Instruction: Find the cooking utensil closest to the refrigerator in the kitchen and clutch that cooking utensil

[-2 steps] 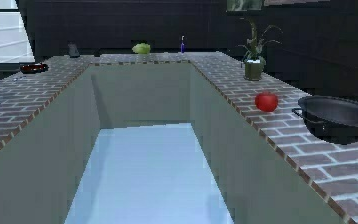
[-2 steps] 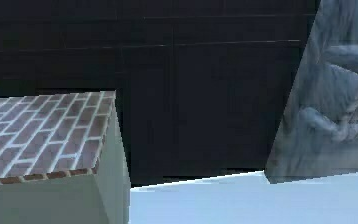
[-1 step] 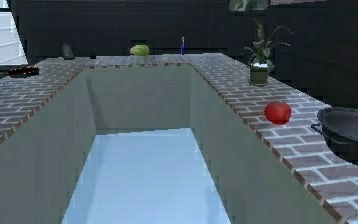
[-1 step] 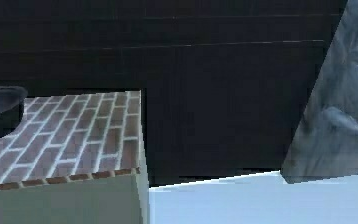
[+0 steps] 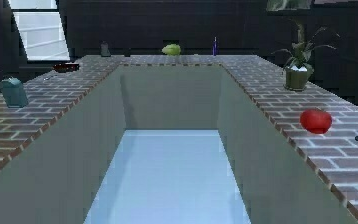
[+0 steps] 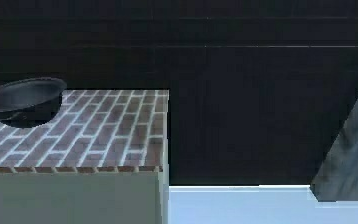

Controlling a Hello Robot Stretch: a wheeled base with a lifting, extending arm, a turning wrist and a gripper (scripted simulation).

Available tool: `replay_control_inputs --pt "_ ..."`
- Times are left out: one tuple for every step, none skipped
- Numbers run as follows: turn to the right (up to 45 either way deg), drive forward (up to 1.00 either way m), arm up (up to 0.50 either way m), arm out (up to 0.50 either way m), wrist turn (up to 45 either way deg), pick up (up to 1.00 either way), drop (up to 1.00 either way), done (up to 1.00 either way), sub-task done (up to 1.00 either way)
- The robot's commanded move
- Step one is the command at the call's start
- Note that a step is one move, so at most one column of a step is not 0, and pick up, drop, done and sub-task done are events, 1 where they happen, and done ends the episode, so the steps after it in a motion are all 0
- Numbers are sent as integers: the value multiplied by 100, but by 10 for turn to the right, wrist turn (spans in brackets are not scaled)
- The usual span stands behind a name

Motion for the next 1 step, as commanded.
replay_control_inputs --pt "0 100 0 0 0 0 0 0 0"
